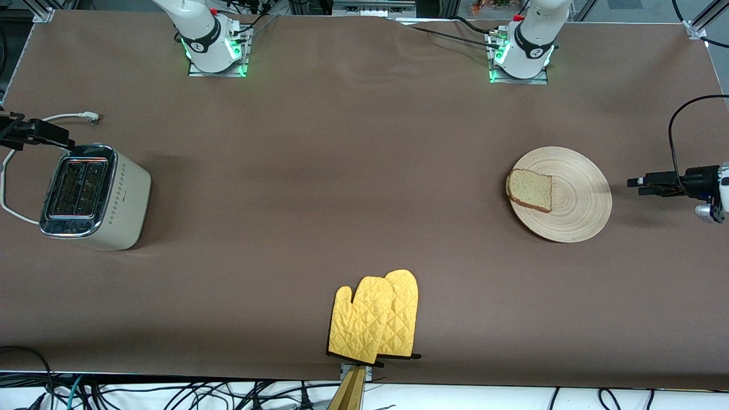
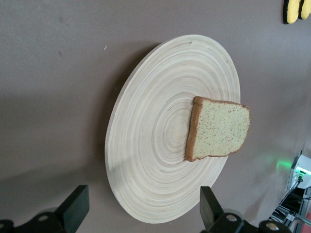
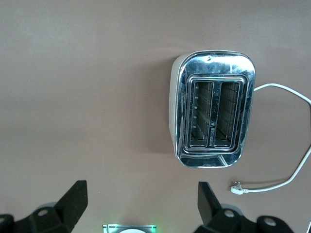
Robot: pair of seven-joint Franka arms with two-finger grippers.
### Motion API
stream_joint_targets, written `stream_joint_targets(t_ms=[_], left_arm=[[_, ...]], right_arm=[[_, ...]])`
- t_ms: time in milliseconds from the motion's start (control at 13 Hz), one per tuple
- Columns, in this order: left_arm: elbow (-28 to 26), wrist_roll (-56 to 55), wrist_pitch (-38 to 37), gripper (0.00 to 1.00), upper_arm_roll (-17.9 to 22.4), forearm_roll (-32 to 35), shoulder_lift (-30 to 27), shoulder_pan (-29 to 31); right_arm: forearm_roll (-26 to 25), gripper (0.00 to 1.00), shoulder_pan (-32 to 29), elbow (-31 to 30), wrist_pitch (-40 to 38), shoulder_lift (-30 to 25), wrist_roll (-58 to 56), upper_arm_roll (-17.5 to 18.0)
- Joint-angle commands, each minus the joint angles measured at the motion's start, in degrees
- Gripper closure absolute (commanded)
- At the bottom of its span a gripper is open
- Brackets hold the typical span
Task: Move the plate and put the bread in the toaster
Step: 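Lower the left gripper to the wooden plate rim and grasp it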
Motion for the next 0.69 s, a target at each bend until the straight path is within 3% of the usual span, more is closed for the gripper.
stream_joint_targets(t_ms=[0,383,613], left_arm=[[3.91,4.28,-2.22,0.00,-0.95,-1.67,4.66,1.91],[3.21,6.66,-2.31,0.00,-0.87,-5.80,7.40,2.96],[2.77,6.66,-2.22,0.06,-0.87,-7.03,8.98,2.96]], right_arm=[[-0.37,0.00,-0.38,0.94,-0.32,0.18,0.42,0.35],[-0.46,0.00,-0.38,0.94,-0.32,0.18,0.42,0.35],[-0.46,0.00,-0.38,0.94,-0.32,0.18,0.24,0.35]])
